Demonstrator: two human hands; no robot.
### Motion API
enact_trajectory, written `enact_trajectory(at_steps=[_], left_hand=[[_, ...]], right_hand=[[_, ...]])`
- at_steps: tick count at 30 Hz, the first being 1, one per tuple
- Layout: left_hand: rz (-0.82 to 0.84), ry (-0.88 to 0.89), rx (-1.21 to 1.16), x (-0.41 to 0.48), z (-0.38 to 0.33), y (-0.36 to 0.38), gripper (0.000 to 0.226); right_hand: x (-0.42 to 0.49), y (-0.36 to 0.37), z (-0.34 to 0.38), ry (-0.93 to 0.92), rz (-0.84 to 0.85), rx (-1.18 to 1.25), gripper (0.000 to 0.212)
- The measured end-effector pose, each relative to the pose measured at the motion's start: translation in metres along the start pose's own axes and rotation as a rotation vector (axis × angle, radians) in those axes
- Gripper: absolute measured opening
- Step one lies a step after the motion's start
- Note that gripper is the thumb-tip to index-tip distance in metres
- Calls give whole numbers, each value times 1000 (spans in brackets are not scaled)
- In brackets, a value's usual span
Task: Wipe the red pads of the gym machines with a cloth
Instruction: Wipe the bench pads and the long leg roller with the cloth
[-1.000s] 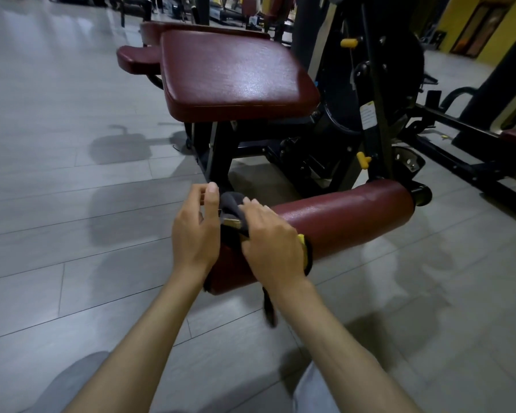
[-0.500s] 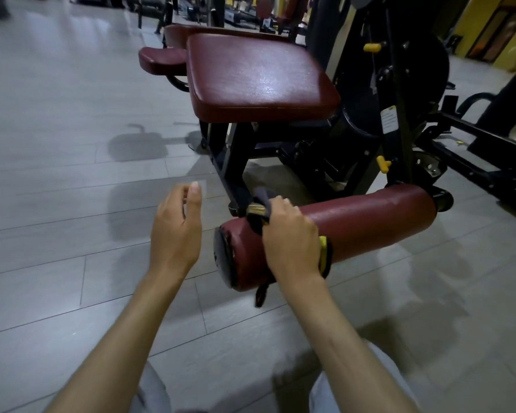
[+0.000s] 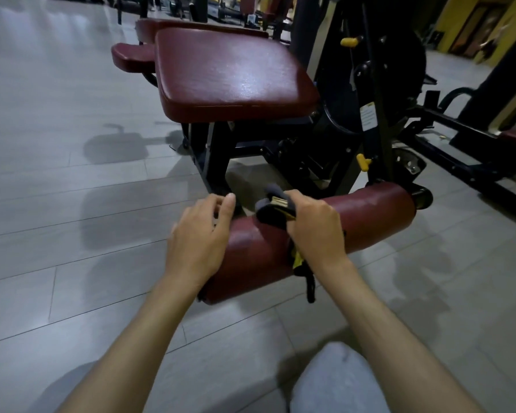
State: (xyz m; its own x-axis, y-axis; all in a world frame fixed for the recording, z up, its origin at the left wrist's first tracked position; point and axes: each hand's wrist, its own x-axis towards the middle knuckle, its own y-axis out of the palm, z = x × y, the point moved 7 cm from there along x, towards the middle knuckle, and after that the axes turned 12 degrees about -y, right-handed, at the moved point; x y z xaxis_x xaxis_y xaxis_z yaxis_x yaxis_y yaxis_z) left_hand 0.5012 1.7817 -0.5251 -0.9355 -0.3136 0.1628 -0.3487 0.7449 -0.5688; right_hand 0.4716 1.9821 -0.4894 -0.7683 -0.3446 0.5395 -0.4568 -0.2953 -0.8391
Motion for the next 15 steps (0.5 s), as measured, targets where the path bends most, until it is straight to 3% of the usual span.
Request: enact_trajectory(at_steps=[4, 10, 15], left_hand=[[-11, -67, -34, 5, 11, 0, 72], [-64, -35, 112, 5, 6, 3, 65], [-62, 1, 288, 4, 0, 8, 58]], right_hand=[[8, -9, -85, 105, 8, -106, 24], [15, -20, -152, 377, 3, -147, 22], [16, -3, -61, 47, 54, -156, 17]])
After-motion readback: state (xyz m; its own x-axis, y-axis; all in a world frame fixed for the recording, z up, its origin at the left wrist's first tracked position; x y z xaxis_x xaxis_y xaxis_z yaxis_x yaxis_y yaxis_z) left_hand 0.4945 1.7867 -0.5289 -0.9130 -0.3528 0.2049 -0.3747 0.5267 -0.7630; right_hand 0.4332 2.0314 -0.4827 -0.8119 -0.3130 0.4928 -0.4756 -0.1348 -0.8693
